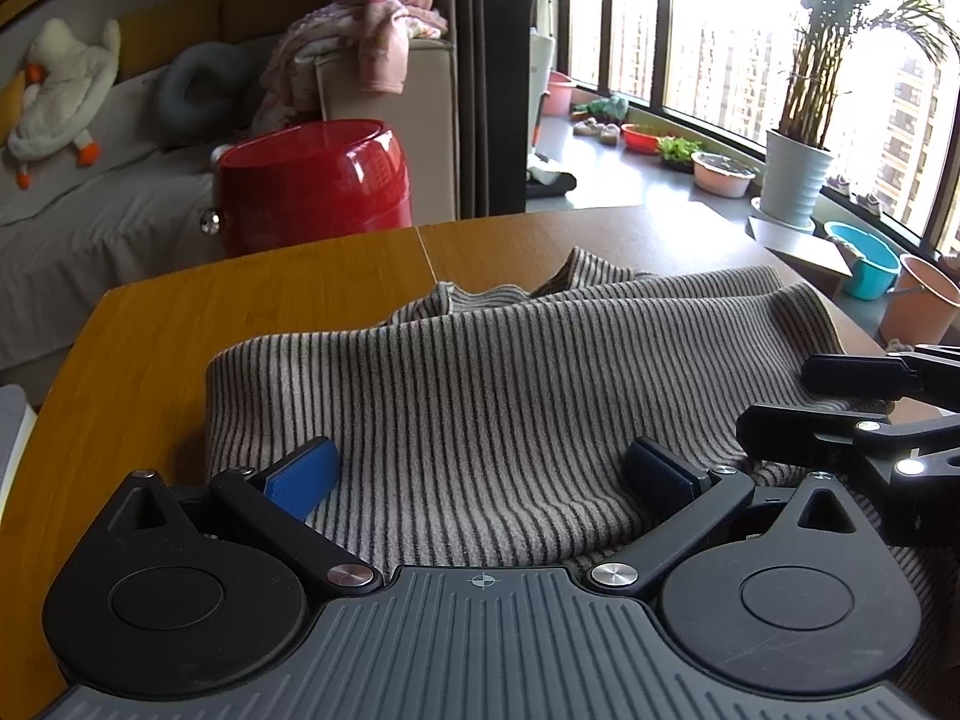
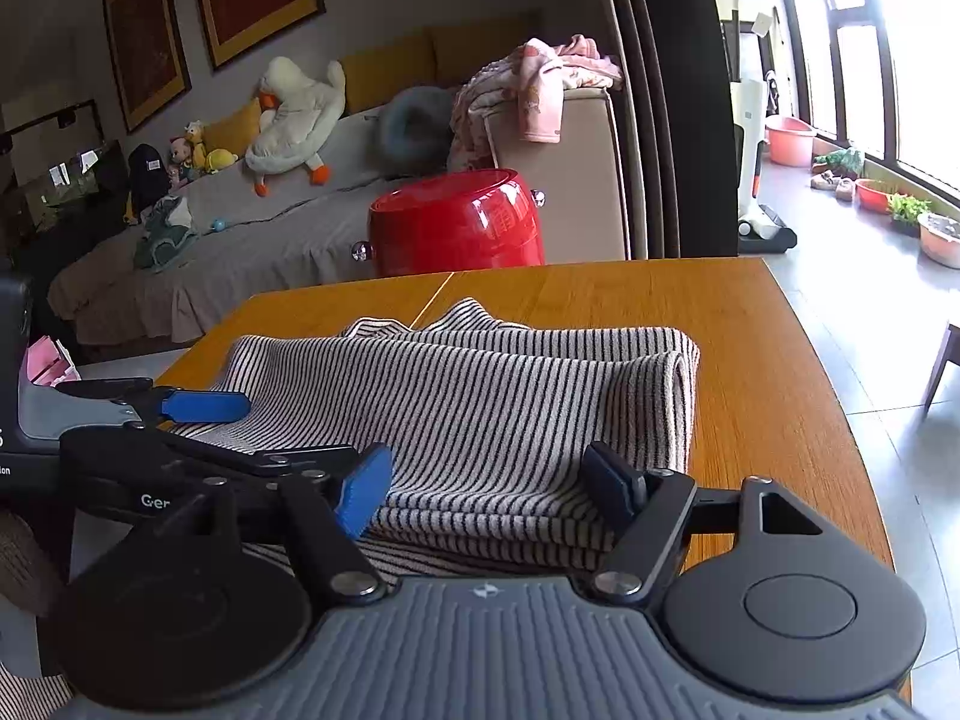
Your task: Fold clothes
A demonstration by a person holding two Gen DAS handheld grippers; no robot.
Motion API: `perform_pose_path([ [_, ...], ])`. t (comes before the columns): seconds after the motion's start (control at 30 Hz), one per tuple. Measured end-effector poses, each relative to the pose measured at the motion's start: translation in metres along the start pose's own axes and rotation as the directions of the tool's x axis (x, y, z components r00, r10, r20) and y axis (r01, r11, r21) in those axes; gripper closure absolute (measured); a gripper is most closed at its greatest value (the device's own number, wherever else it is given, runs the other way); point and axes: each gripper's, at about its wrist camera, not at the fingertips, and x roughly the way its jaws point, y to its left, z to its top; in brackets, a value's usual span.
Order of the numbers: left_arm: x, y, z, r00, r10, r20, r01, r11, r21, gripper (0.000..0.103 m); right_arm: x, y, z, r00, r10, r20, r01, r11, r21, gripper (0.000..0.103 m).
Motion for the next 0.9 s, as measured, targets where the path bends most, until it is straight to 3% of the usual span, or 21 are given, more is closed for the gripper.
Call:
perform_pose_path([
  [0.37, 0.001, 0.003, 0.002, 1.000, -0.019, 0.001, 0.019, 1.000, 0.000, 0.000, -0.006, -0.011, -0.002, 0.998, 0.062, 0.024, -0.063, 0.996, 0.064, 0.027],
  [0.9, -0.008, 0.013, -0.008, 0.996, -0.075, 0.048, 0.076, 0.997, -0.016, 0.000, -0.005, -0.003, 0.000, 0.999, 0.048, 0.003, -0.048, 0.999, 0.023, 0.021],
])
